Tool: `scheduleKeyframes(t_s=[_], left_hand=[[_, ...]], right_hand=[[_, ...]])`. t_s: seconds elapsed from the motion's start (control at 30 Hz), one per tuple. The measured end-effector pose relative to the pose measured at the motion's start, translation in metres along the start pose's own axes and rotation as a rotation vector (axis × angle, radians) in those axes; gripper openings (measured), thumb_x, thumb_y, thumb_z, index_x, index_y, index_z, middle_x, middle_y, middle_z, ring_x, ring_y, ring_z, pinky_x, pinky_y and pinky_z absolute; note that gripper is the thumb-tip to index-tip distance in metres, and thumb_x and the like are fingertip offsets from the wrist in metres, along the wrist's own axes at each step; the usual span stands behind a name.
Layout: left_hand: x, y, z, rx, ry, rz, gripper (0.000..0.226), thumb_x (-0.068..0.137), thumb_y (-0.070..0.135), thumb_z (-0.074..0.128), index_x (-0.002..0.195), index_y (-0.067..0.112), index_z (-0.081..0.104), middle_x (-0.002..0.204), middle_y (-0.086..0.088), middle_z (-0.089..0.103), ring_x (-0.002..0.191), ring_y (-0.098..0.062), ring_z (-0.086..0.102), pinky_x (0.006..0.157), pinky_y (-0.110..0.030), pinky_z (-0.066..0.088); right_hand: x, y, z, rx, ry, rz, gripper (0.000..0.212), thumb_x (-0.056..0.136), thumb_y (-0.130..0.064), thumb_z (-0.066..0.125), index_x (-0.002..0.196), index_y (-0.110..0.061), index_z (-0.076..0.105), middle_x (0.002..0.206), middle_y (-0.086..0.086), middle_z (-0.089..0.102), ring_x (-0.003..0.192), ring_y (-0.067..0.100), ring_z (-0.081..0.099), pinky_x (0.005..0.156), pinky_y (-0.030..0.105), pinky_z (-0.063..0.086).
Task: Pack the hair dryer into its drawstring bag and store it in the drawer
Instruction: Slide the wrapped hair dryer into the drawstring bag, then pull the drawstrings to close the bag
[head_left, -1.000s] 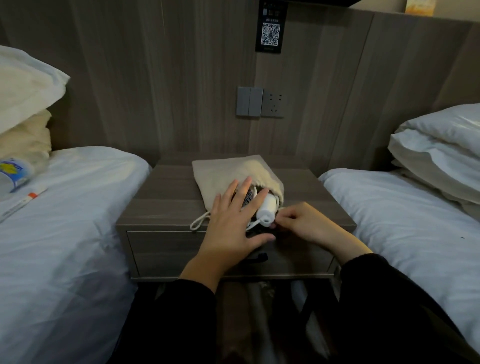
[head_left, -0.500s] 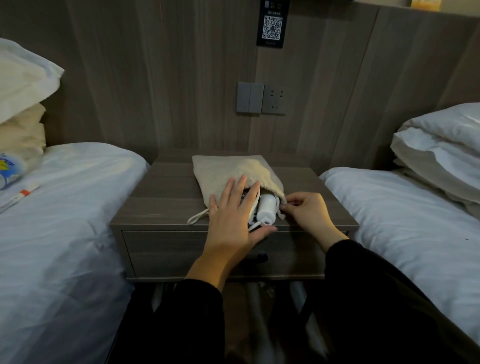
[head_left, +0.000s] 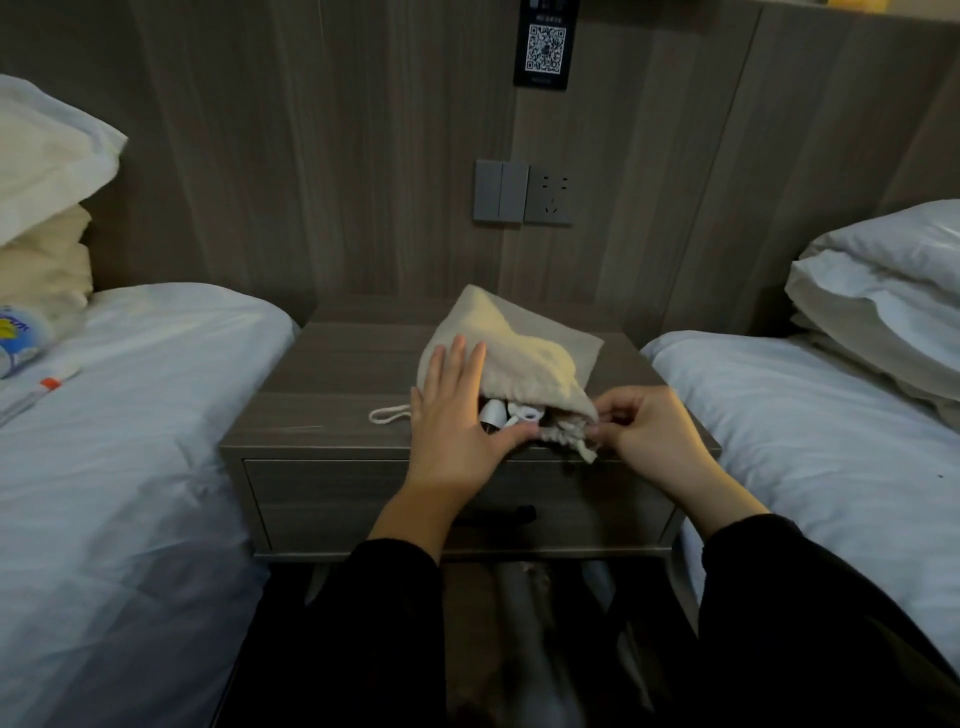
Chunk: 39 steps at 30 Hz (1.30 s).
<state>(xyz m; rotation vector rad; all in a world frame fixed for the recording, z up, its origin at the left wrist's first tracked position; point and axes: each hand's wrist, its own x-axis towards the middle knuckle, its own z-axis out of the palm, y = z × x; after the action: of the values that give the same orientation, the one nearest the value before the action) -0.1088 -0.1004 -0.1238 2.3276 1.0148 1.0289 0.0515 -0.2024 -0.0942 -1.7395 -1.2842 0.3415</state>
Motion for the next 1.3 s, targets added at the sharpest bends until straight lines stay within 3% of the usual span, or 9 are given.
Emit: scheduleKeyframes(t_s=[0.13,0.2,0.27,0.43,0.57,0.77,1.03,1.17,1.3], left_hand=[[-0.005,-0.014,-0.014,-0.008,-0.044,0.039,0.103,0.065,0.044,0.079,0.147,0.027,0.019,0.158,0.005,0.004,0.145,-0.011,-0.004,0.119,-0.041,0.006],[-0.008,-0.019,-0.022,-0.059,-0.031,-0.015,0.096,0.068,0.036,0.079,0.146,0.026,0.024,0.157,0.006,0.011,0.144,-0.012,0.007,0.118,-0.035,0.013],[-0.01,-0.025,-0.029,-0.1,-0.029,-0.068,0.086,0.075,0.029,0.075,0.145,0.023,0.027,0.155,0.003,0.021,0.141,-0.014,0.02,0.115,-0.031,0.02],[-0.006,-0.03,-0.035,-0.117,0.018,-0.168,0.053,0.088,0.013,0.058,0.138,0.02,0.042,0.134,-0.004,0.053,0.124,-0.021,0.048,0.102,-0.03,0.038],[-0.007,-0.025,-0.034,-0.089,0.084,-0.211,0.037,0.088,0.013,0.06,0.124,0.012,0.058,0.118,-0.006,0.065,0.109,-0.02,0.059,0.083,-0.018,0.036],[-0.006,-0.023,-0.035,-0.151,0.153,-0.316,0.03,0.089,0.014,0.057,0.119,0.012,0.063,0.11,-0.005,0.069,0.087,-0.006,0.054,0.078,-0.016,0.038],[-0.004,-0.023,-0.051,-0.172,-0.035,-0.301,0.026,0.089,0.014,0.059,0.113,0.019,0.066,0.109,0.004,0.067,0.09,-0.004,0.055,0.081,-0.021,0.039],[-0.004,-0.025,-0.06,-0.251,-0.182,-0.268,0.026,0.087,0.01,0.06,0.11,0.021,0.067,0.102,0.008,0.066,0.089,-0.001,0.056,0.076,-0.016,0.038],[-0.004,-0.036,-0.063,-0.253,-0.045,-0.344,0.025,0.085,0.008,0.062,0.106,0.021,0.068,0.089,0.011,0.064,0.082,0.002,0.055,0.064,-0.011,0.036]], right_hand=[[-0.003,-0.002,-0.002,-0.053,0.029,0.02,0.019,0.075,-0.002,0.07,0.085,-0.018,0.066,0.087,0.002,0.067,0.083,0.013,0.062,0.073,0.016,0.047],[-0.006,-0.008,0.002,-0.107,-0.001,-0.005,0.053,0.072,-0.014,0.076,0.119,-0.019,0.053,0.115,-0.001,0.054,0.106,0.009,0.052,0.083,0.011,0.04],[-0.008,-0.014,0.011,-0.134,-0.012,-0.06,0.093,0.065,-0.025,0.082,0.141,-0.023,0.028,0.139,0.001,0.034,0.127,0.013,0.035,0.104,0.025,0.034],[-0.009,-0.021,0.042,-0.427,-0.057,-0.13,0.119,0.055,-0.047,0.084,0.147,-0.026,0.011,0.157,0.007,0.007,0.143,0.029,0.009,0.115,0.043,0.02],[-0.002,-0.021,0.057,-0.538,0.014,-0.202,0.109,0.058,-0.052,0.08,0.145,-0.024,0.02,0.151,0.006,0.022,0.138,0.029,0.022,0.113,0.042,0.029],[0.003,-0.017,0.057,-0.482,0.019,-0.205,0.098,0.06,-0.048,0.08,0.141,-0.024,0.032,0.149,0.002,0.026,0.136,0.025,0.022,0.111,0.036,0.026],[0.014,-0.013,0.064,-0.482,0.187,-0.16,0.067,0.064,-0.046,0.078,0.121,-0.02,0.055,0.134,-0.002,0.043,0.122,0.021,0.04,0.095,0.031,0.043],[0.03,-0.017,0.066,-0.488,0.242,-0.079,0.042,0.071,-0.03,0.072,0.109,-0.015,0.059,0.125,0.0,0.048,0.115,0.022,0.04,0.082,0.032,0.046],[0.036,-0.013,0.059,-0.445,0.091,-0.075,0.061,0.07,-0.031,0.077,0.123,-0.014,0.052,0.128,0.004,0.045,0.12,0.024,0.036,0.098,0.027,0.033]])
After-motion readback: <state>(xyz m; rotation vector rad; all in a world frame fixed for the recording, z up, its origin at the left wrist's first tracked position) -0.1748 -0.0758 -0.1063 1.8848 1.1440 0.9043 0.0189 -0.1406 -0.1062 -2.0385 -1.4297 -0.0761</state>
